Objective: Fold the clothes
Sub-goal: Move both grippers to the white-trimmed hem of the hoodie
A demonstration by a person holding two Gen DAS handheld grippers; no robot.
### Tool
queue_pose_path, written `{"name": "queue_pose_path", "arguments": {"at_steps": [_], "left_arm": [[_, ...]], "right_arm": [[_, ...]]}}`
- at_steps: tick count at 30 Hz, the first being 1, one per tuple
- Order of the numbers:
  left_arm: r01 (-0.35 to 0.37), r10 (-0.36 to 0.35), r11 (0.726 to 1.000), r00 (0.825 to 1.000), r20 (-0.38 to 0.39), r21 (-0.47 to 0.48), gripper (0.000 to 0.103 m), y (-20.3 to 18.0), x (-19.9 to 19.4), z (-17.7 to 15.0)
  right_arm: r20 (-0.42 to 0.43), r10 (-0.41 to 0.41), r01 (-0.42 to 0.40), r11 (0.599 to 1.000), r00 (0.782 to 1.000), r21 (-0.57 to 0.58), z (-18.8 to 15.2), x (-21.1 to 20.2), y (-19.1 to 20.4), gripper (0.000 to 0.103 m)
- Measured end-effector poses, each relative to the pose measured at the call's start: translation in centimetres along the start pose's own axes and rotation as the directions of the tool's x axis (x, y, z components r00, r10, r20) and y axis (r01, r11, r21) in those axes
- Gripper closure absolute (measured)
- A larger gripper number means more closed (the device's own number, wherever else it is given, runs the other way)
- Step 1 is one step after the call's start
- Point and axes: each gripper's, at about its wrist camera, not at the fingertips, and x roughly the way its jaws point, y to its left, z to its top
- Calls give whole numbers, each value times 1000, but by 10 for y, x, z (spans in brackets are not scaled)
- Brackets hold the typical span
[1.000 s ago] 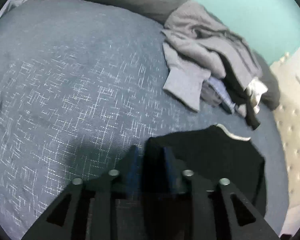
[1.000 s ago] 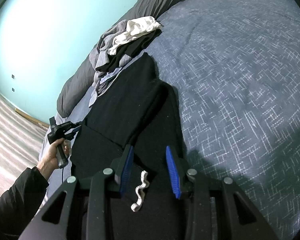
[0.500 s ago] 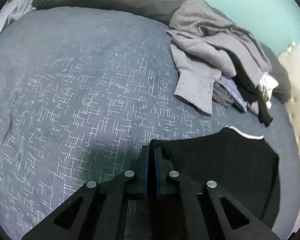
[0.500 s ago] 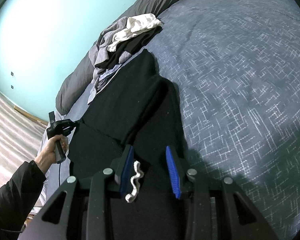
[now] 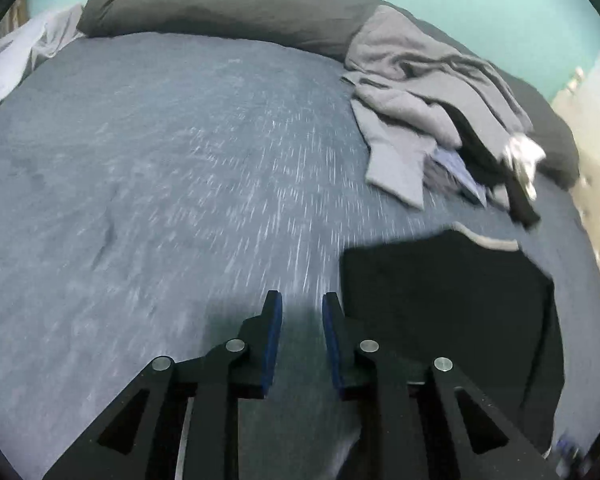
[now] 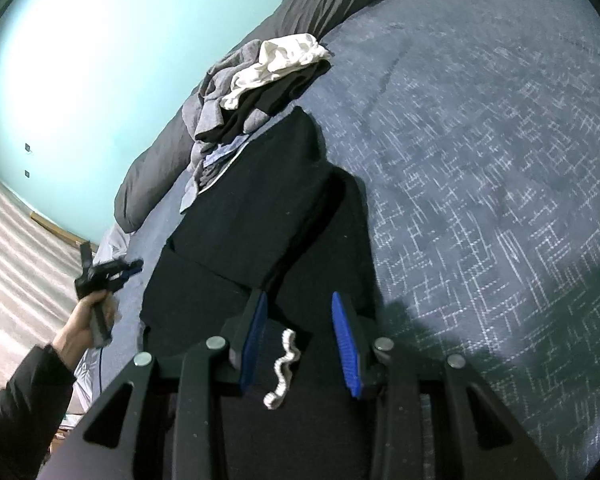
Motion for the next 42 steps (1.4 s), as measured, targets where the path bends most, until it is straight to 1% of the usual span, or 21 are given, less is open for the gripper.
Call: {"name": "queue_pose_path", "arguments": {"at_steps": [2,4,5,11,12,15,17,19,23,27,29,33,35,39,42], "left_arm": [[9,-9,1000,1000,-8,17,80,-1,-22,-19],[17,-16,999,1000,-23,40,80,-2,-41,-39],[22,-21,998,999,-32,50,80,-1,-51,-50],[67,-60,994,995,-85,87,79,5,-102,-113],[82,-73,993,993,-97,87,76,5,-109,-124],[122,-109,988,984,-138,89,66,4,-129,-160],[139,-123,986,979,-164,92,65,2,-137,-178],[166,-147,983,969,-197,85,64,1,-146,-200],[199,-175,977,950,-257,70,56,-2,-156,-238],[223,-193,973,929,-316,59,55,-6,-160,-270],[228,-194,972,922,-336,62,55,-7,-163,-282],[240,-202,969,905,-374,57,54,-9,-165,-302],[238,-196,969,902,-386,63,54,-10,-166,-309],[253,-211,966,882,-422,47,54,-12,-164,-326],[241,-197,969,882,-428,51,54,-12,-163,-334]], "right_arm": [[-1,-3,3,1000,1000,-9,0,-4,5,68],[-9,-6,6,1000,1000,-16,1,-8,10,58],[-15,-6,5,1000,1000,-20,1,-10,13,57],[-88,-51,44,996,995,-81,3,-32,30,53],[-109,-61,51,995,992,-90,2,-35,31,52],[-185,-115,91,986,976,-137,-4,-48,33,52],[-223,-154,114,977,963,-180,-10,-57,34,51],[-266,-181,130,971,947,-200,-20,-65,31,47],[-343,-208,144,969,916,-202,-43,-78,22,43],[-411,-214,142,970,886,-199,-69,-87,16,43],[-433,-220,146,969,874,-199,-81,-91,15,43],[-460,-214,147,973,862,-177,-97,-96,12,42],[-468,-218,149,973,857,-179,-103,-96,13,42],[-483,-226,155,971,846,-183,-110,-94,14,42],[-489,-235,166,969,840,-180,-113,-92,12,42]]}}
